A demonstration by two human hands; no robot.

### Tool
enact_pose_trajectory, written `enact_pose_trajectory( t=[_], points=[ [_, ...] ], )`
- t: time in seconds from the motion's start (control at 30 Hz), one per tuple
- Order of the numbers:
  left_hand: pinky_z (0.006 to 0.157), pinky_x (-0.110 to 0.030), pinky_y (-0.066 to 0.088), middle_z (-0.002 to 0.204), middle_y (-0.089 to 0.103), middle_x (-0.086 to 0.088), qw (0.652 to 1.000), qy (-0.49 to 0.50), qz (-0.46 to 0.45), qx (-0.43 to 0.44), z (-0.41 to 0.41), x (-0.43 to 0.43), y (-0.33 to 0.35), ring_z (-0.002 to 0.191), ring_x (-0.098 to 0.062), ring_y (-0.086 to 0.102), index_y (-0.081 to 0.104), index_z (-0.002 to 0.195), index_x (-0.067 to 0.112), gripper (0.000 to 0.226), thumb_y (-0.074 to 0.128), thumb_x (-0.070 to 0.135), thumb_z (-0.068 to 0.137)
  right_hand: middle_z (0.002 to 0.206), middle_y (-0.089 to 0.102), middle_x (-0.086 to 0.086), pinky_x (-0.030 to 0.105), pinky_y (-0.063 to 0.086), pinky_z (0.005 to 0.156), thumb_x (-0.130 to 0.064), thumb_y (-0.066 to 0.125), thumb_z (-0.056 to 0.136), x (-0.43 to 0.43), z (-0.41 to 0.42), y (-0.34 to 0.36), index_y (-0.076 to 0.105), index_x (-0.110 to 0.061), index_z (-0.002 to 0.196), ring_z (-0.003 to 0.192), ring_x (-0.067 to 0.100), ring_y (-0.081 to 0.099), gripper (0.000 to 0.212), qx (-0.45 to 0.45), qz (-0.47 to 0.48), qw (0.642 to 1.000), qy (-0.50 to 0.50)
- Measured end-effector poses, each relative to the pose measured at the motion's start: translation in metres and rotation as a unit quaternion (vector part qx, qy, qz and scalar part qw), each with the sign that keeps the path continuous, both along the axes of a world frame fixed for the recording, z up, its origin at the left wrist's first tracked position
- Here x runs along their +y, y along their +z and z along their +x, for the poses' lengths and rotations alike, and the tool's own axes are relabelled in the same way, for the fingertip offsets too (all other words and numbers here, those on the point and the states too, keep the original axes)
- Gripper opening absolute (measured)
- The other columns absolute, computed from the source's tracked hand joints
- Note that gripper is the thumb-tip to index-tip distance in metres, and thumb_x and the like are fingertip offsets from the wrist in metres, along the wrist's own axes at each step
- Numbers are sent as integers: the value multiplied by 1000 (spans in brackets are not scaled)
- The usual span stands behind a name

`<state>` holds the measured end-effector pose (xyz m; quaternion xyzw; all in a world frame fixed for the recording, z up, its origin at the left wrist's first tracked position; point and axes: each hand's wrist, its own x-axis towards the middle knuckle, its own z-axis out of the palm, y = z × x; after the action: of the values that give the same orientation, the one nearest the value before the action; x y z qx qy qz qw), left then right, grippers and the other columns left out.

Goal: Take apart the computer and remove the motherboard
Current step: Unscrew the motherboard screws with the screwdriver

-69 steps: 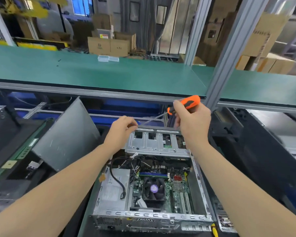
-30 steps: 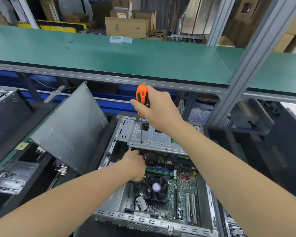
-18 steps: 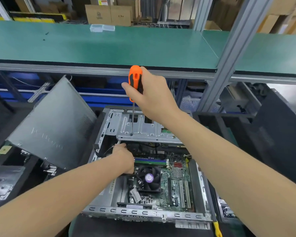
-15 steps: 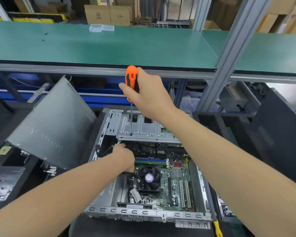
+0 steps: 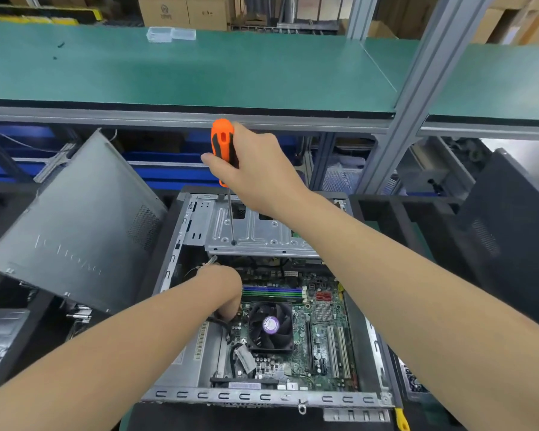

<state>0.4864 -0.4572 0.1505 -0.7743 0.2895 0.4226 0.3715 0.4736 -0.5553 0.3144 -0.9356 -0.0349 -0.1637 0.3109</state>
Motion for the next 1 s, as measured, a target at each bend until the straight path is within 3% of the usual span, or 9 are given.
enact_pose_trajectory(
  t=[0.07,0.23,0.43,0.53,0.63,0.7,0.8,0.87,1.0],
  points=[
    [110,-42,44,121,43,-8,1000,-14,-19,-6,0,2,-1,106,-27,44,31,159,17,70,50,43,97,68,48,-2,30,36,54,-42,59,102,0,-4,1,45,-13,90,57,15,42,34,-10,-11,1000,1],
    [111,-45,44,157,43,-13,999,-18,-38,35,-2,3,9,140,-34,47,32,159,11,73,55,46,100,66,50,-2,31,38,56,-43,59,101,-1,-13,8,49,-11,91,57,17,45,35,-64,-5,998,-6],
    [82,-36,48,139,57,-7,995,-3,-95,35,1,7,7,107,-25,57,43,152,10,74,64,50,94,71,58,7,30,45,62,-40,59,101,-11,0,6,52,-8,88,64,24,54,34,-11,19,999,-38],
    [89,-37,52,126,60,-4,989,18,-143,43,6,10,4,103,-24,58,50,146,9,72,70,48,89,70,57,2,22,39,53,-40,61,100,-12,-3,-4,49,-12,85,62,20,51,34,13,24,999,-25],
    [86,-35,48,111,53,-1,986,44,-148,64,8,13,3,94,-23,52,56,133,12,58,69,46,88,74,58,3,29,40,55,-43,61,100,-9,-11,-17,51,-11,91,64,20,51,35,29,7,1000,-1],
    [85,-36,49,113,51,-1,985,60,-146,67,8,13,4,96,-23,54,49,145,9,71,70,46,88,73,57,3,32,41,59,-42,62,100,-7,-15,-23,52,-10,93,64,21,50,35,20,12,1000,8],
    [83,-36,51,122,47,-6,981,81,-160,69,8,13,3,104,-26,56,24,157,5,96,72,46,86,72,56,0,30,40,57,-43,62,100,-4,-18,-24,50,-13,92,61,17,48,33,7,-4,1000,19],
    [87,-35,51,144,43,-13,975,104,-180,78,11,13,3,109,-27,55,6,161,2,108,73,44,87,72,54,-4,28,35,54,-44,62,100,-2,-18,-23,47,-17,92,60,12,47,32,8,-16,1000,21],
    [91,-31,44,160,29,-14,961,144,-207,114,17,17,2,130,-30,50,15,159,0,101,74,41,88,72,50,-7,24,31,53,-46,61,101,-2,-15,-24,45,-19,93,60,8,46,32,13,-29,999,15]
  ],
)
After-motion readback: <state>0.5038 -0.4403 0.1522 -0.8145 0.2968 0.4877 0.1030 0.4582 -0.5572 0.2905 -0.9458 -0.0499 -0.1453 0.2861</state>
